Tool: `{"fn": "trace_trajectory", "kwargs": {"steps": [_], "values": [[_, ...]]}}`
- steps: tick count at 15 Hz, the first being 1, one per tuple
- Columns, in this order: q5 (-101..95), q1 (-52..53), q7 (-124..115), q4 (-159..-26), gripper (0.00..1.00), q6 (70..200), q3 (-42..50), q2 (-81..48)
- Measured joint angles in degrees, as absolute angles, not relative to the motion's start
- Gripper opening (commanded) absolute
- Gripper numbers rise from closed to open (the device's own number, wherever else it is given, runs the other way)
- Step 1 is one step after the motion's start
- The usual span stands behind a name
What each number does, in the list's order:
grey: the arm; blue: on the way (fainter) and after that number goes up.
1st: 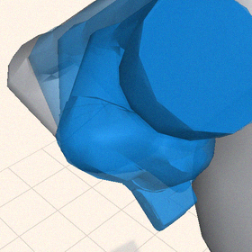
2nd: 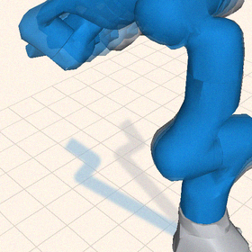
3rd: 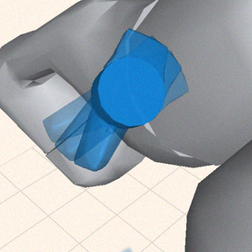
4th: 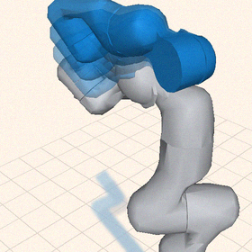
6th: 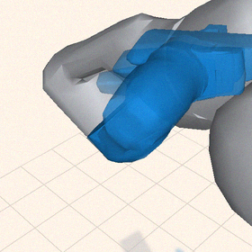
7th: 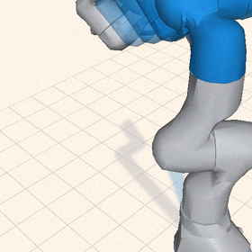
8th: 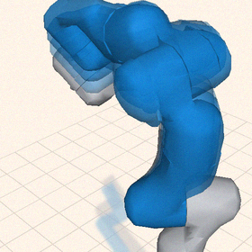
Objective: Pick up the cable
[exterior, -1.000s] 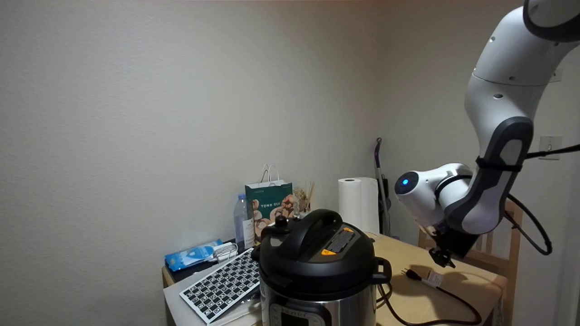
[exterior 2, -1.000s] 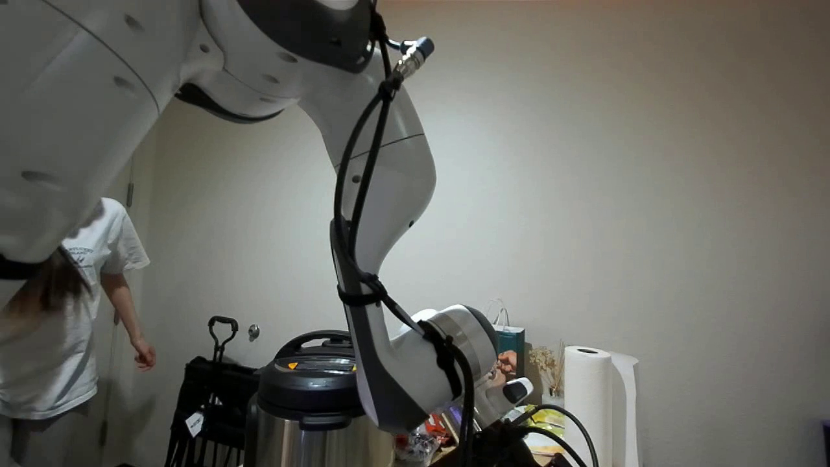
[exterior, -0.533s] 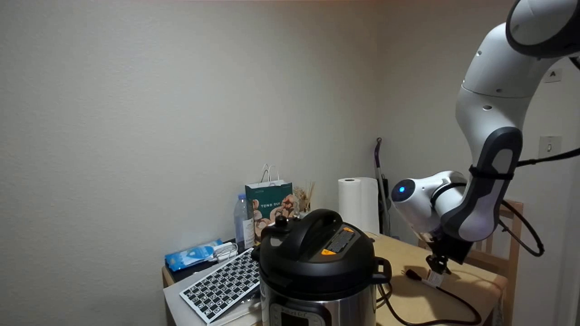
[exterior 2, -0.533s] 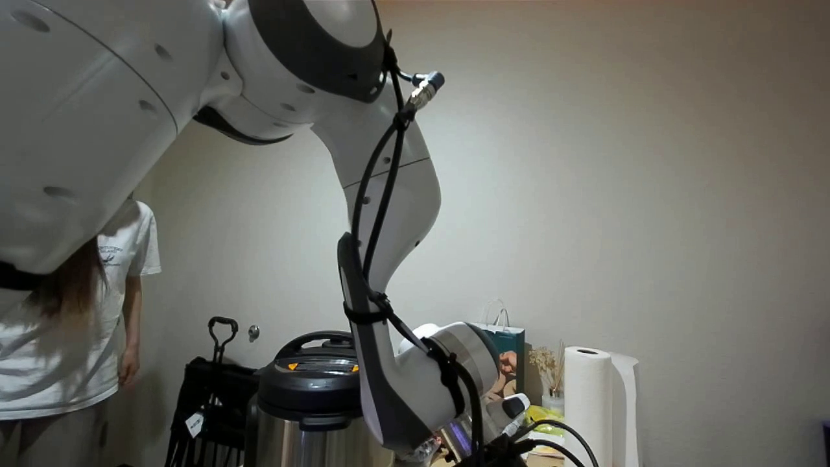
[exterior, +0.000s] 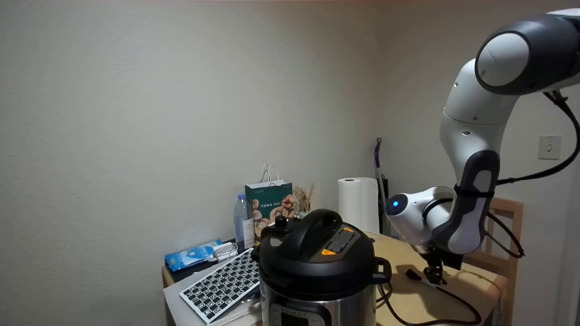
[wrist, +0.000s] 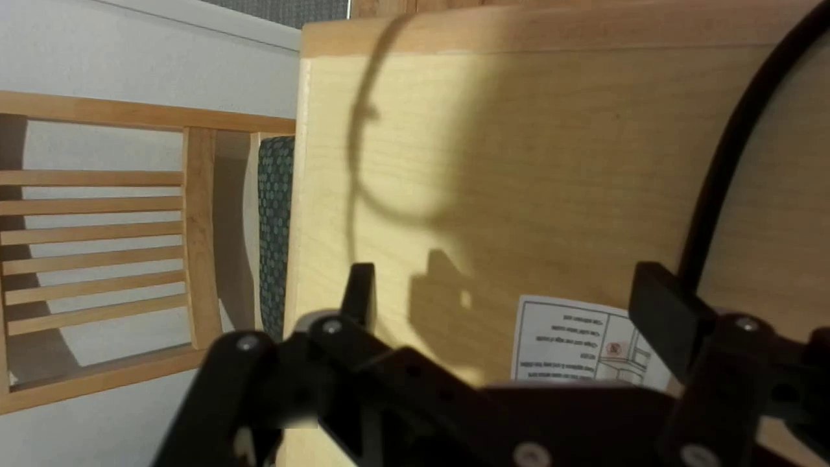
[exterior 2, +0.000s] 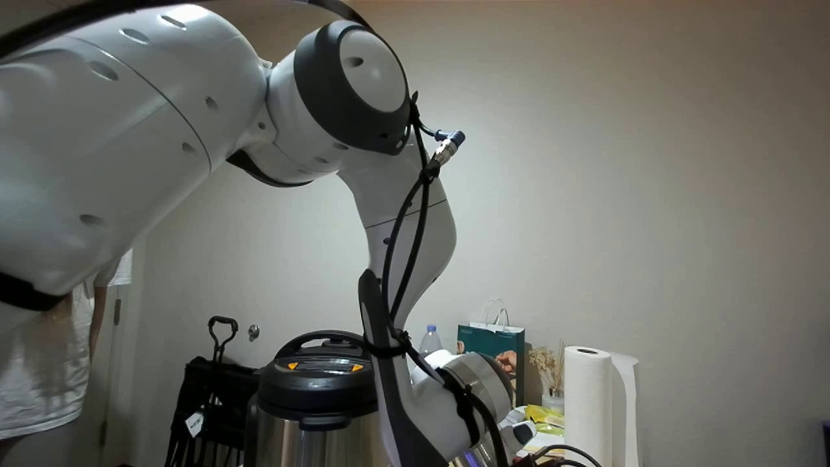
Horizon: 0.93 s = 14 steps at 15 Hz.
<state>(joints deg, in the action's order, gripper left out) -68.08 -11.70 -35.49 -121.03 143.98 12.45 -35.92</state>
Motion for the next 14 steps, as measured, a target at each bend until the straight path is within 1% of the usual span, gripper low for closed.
{"fn": "trace_trajectory", "kwargs": {"steps": [4, 8, 9, 10, 14], "values": [[-63.56, -11.79, -27.52, -121.05, 1.00, 144.99, 10.32, -36.83], [-60.06, -10.44, -24.81, -120.40, 1.00, 144.04, 9.22, -38.69], [-59.32, -10.21, -24.53, -119.86, 0.75, 143.39, 9.23, -39.24], [-59.21, -9.99, -24.49, -119.67, 0.73, 143.33, 9.44, -39.44], [-56.38, -9.77, -23.01, -119.55, 0.49, 143.71, 9.74, -39.43]]}}
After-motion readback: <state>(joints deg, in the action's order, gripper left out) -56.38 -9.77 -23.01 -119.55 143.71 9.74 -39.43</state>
